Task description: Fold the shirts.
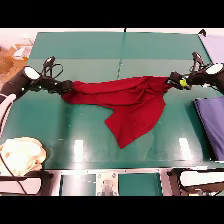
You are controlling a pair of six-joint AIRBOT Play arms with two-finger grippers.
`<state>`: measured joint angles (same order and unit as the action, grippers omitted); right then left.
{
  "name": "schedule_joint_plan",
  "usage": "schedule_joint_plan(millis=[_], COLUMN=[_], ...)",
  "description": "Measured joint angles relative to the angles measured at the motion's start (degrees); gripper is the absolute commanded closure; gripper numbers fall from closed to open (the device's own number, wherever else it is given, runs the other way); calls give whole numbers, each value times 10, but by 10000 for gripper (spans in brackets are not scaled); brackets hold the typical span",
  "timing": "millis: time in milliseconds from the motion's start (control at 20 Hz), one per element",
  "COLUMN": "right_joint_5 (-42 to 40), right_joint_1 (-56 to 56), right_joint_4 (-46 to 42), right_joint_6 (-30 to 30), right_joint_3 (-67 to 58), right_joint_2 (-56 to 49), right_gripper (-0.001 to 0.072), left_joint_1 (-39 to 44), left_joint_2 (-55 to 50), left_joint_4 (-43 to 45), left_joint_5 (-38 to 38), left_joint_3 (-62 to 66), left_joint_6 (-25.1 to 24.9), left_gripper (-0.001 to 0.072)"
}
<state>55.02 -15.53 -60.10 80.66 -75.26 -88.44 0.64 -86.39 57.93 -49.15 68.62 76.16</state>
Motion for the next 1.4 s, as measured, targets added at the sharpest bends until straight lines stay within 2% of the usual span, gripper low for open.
schedule_joint_plan(millis=[50,250,400,550,750,800,900,1050,1400], right_joint_5=[20,117,163,163,81,59,14,-11,26], right_joint_1=[-14,-82,-109,-106,-42,-20,26,54,-37], right_joint_4=[-2,-5,-2,24,100,128,165,169,97], right_joint_6=[2,17,27,28,15,11,4,-14,9], right_joint_3=[-10,-5,79,206,356,379,407,400,322], right_joint_2=[0,29,76,114,132,135,137,137,139], right_gripper=[313,316,315,315,316,339,693,691,692], left_joint_1=[-7,-61,-113,-151,-180,-182,-187,-189,-189], left_joint_2=[-5,-15,-18,-19,-19,-19,-19,-19,-19], left_joint_4=[5,19,26,29,33,34,36,37,27], left_joint_5=[-2,-62,-118,-159,-189,-195,-198,-211,-237], left_joint_3=[12,69,90,98,102,103,103,103,85], left_joint_6=[0,0,0,-6,-13,-14,-15,-17,-17], left_gripper=[103,103,103,103,103,103,103,103,103])
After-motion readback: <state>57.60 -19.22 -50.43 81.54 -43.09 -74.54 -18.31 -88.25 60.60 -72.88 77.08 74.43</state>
